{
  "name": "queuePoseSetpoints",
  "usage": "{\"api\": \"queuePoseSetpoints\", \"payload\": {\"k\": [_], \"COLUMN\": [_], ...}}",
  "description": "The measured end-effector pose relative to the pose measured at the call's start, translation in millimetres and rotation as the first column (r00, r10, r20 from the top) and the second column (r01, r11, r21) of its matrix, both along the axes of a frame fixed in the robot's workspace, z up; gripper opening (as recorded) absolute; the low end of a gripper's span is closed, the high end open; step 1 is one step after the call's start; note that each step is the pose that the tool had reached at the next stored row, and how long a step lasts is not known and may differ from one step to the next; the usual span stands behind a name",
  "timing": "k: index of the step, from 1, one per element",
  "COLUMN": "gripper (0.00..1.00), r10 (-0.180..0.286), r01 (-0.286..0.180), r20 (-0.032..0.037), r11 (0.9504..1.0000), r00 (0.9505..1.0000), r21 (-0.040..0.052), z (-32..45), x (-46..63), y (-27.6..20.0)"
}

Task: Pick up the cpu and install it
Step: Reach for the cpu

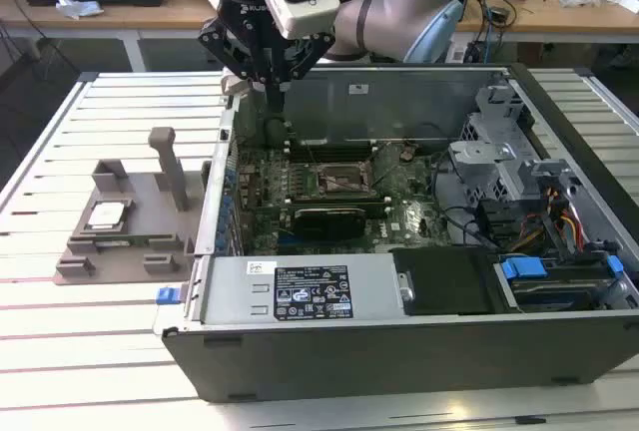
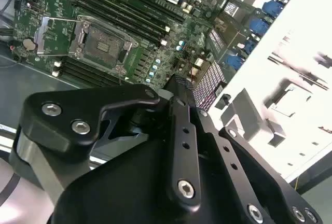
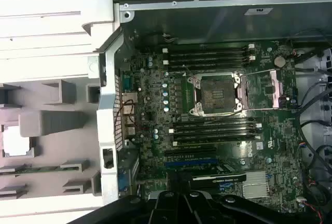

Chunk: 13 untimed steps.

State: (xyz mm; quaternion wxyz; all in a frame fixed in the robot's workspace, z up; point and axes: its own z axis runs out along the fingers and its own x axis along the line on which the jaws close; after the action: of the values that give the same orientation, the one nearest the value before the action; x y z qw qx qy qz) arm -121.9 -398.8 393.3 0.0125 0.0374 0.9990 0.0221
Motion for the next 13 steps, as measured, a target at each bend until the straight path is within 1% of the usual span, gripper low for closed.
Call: {"api": "queuePoseSetpoints", "payload": {"k": [1, 3, 6, 7, 8, 13], "gripper": [0.11, 0.11, 0.11, 0.11, 0.11, 0.11], "r10": [0.000, 0.000, 0.000, 0.000, 0.000, 0.000], "r01": [0.000, 0.000, 0.000, 0.000, 0.000, 0.000], "r20": [0.0000, 0.0000, 0.0001, 0.0001, 0.0000, -0.0001], "r11": [1.0000, 1.0000, 1.0000, 1.0000, 1.0000, 1.0000], "r00": [1.0000, 1.0000, 1.0000, 1.0000, 1.0000, 1.0000], "r21": [0.0000, 0.0000, 0.0001, 0.0001, 0.0000, -0.0001], "z": [0.0, 0.0, -0.1, -0.1, -0.1, -0.1], "x": [-2.0, -9.9, -15.3, -19.9, -22.4, -31.0], "y": [0.0, 0.0, 0.0, 0.0, 0.0, 0.0]}}
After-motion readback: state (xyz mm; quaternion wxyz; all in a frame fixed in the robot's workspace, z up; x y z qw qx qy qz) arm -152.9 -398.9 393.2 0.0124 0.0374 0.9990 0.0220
